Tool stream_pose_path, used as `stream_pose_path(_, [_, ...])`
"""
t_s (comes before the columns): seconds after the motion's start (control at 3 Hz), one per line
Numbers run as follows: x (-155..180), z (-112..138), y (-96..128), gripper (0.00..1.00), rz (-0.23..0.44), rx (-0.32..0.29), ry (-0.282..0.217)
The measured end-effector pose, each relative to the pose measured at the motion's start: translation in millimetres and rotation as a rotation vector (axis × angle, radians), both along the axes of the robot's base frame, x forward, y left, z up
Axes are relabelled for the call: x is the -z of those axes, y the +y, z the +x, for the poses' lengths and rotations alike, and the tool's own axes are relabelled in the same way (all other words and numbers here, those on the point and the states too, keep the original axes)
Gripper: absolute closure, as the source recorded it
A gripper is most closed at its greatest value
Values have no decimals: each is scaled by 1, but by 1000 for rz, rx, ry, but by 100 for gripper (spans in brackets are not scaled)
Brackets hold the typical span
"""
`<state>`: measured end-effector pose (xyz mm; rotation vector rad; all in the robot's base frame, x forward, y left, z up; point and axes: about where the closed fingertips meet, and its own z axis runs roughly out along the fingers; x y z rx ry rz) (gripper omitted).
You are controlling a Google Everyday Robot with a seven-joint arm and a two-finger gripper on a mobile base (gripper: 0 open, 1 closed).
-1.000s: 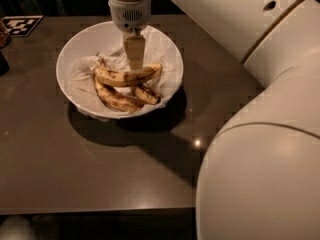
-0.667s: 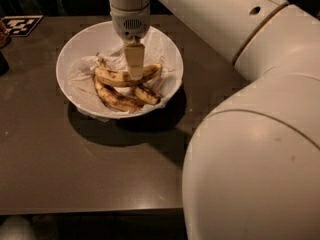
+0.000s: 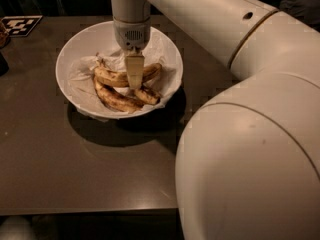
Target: Pick banana from white bowl
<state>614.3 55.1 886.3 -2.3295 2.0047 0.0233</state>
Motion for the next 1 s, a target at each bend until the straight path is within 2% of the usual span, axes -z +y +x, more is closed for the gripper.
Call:
stream_pose_path(0.33, [7,2,-2,58,4,7,13])
stream_pose_path(0.67, [6,5,0,81,11,9,4])
stream_pose_path(1.0, [7,11,4,100,32,10,-19])
